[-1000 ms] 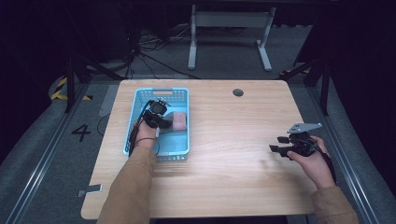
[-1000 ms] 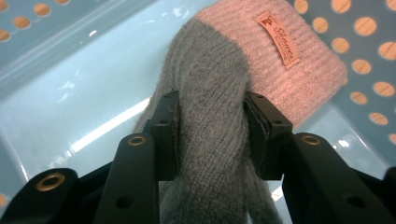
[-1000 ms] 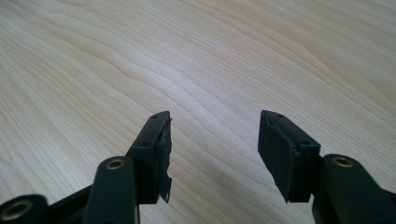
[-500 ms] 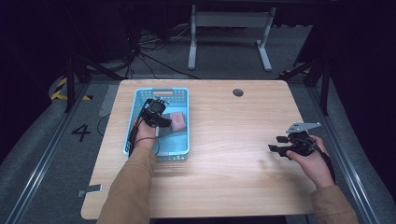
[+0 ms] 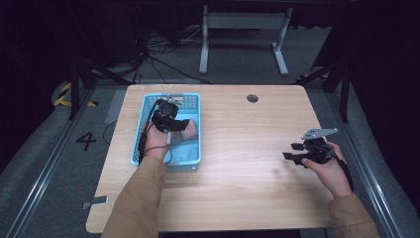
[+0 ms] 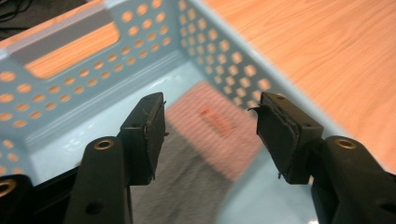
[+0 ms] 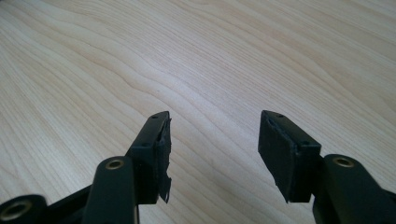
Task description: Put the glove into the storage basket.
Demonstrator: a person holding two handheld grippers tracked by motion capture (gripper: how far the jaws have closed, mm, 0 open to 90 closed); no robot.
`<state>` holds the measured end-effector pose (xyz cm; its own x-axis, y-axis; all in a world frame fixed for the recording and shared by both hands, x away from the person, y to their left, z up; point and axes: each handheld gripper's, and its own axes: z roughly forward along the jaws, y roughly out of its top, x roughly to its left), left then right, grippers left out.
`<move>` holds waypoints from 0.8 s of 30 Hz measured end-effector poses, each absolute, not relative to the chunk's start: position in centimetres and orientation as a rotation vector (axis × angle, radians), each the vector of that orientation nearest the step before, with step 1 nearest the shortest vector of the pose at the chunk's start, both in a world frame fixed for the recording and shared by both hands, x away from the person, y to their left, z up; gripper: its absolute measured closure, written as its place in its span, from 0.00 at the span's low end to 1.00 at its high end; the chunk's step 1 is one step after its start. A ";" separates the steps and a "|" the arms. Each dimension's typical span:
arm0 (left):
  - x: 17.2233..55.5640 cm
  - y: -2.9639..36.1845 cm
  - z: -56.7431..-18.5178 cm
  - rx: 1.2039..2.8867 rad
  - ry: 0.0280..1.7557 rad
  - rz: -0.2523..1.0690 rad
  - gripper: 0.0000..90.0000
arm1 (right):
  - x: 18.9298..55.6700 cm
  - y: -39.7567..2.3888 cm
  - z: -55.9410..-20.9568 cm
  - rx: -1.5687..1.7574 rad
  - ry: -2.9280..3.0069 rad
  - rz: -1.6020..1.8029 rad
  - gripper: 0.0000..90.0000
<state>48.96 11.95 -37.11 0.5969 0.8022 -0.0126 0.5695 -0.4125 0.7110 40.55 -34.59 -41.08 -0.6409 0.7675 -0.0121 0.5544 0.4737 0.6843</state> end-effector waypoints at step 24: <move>40.1 5.1 -32.1 2.069 0.634 0.301 0.42 | 41.7 -33.8 -40.9 1.096 2.426 0.959 0.50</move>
<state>40.08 5.14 -32.10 0.8374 0.5457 -0.0319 0.3208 -0.4433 0.8370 41.66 -33.79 -40.88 -0.6586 0.7525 -0.0070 0.5442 0.4827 0.6862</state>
